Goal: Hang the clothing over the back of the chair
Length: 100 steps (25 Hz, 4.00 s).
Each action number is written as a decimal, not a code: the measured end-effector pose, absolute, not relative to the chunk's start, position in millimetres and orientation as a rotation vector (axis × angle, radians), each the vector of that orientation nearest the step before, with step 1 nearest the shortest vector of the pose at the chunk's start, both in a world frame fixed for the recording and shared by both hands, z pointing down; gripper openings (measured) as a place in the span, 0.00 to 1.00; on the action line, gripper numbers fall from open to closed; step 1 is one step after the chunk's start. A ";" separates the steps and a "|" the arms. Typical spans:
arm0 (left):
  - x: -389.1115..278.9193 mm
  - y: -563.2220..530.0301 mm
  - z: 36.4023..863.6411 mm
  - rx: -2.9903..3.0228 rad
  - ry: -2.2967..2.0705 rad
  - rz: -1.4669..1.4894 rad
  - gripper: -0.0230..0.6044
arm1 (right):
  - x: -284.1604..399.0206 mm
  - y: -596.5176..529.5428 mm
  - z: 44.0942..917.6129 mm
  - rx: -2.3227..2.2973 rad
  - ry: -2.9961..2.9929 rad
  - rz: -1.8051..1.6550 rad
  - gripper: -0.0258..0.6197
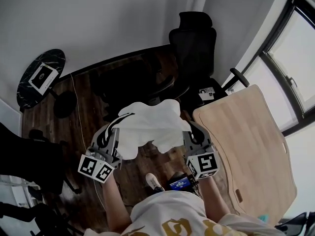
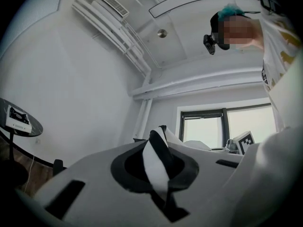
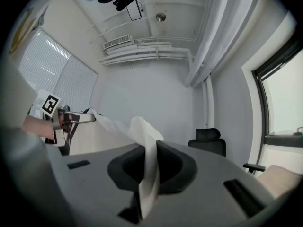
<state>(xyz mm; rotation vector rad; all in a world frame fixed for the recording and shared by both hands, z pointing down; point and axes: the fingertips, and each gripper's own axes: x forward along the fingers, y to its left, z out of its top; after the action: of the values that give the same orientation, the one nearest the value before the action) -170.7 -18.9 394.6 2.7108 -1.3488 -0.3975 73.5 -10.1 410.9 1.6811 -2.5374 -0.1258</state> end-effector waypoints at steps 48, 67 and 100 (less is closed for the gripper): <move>-191.1 -188.9 308.4 2.738 -1.470 -0.367 0.08 | 57.2 -195.1 306.3 1.559 -2.692 -0.284 0.09; -213.1 -327.6 342.8 2.567 -1.600 -0.181 0.08 | 31.3 -350.7 317.2 1.381 -2.760 -0.248 0.09; -192.9 -389.1 544.6 2.333 -1.392 0.603 0.08 | -13.5 -422.8 510.8 0.614 -2.508 -0.104 0.09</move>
<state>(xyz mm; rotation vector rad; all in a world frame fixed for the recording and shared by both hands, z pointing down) -192.9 -389.1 544.6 2.3331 -1.3918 0.6034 -13.5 -422.8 510.8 0.6139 -2.5084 -0.1042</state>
